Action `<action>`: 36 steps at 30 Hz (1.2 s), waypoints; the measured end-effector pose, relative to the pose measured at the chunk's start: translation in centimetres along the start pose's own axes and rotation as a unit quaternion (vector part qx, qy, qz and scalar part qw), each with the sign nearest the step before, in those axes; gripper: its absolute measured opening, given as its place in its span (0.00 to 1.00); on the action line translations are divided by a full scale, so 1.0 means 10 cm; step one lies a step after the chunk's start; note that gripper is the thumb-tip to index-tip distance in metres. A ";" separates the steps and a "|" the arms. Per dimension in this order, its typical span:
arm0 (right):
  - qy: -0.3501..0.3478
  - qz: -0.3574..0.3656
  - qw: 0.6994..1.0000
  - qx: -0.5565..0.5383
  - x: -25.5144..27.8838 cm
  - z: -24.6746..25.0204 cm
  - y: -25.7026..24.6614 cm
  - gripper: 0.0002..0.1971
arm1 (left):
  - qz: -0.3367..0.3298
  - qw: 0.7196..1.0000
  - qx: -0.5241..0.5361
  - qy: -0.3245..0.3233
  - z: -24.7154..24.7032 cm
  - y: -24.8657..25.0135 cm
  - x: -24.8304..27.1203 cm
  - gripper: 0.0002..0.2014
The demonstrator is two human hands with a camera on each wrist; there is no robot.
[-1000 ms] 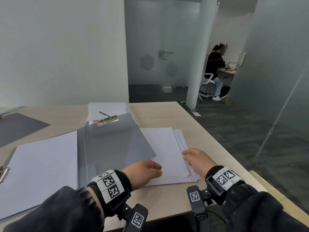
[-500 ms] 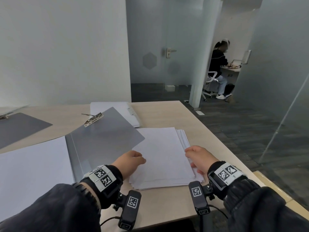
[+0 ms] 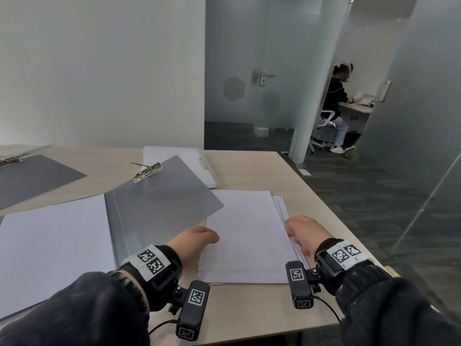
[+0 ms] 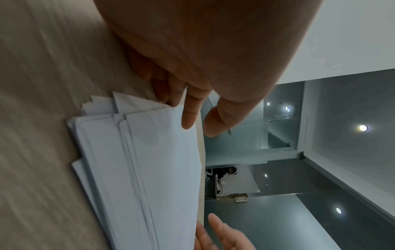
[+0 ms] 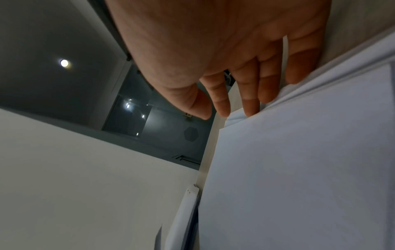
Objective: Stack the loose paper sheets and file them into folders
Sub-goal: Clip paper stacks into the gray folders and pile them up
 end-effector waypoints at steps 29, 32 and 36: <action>0.078 0.090 0.984 -0.133 0.17 0.16 -0.05 0.10 | -0.109 0.989 -0.084 0.049 -0.04 0.25 0.33 0.07; 0.102 0.119 0.964 -0.214 0.26 0.29 -0.08 0.11 | -0.156 0.983 -0.062 0.071 0.00 0.43 0.41 0.09; 0.076 0.118 0.952 -0.273 0.31 0.30 -0.07 0.13 | -0.168 0.983 0.014 0.074 0.09 0.60 0.41 0.14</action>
Point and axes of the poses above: each hand's wrist, its own x-axis away from the middle knuckle, its own z-axis out of the back of the hand, y = z × x, the point moved 9 cm from there along -x, towards the middle knuckle, and after that the axes turned 6 degrees about z, right-handed, at the moved point
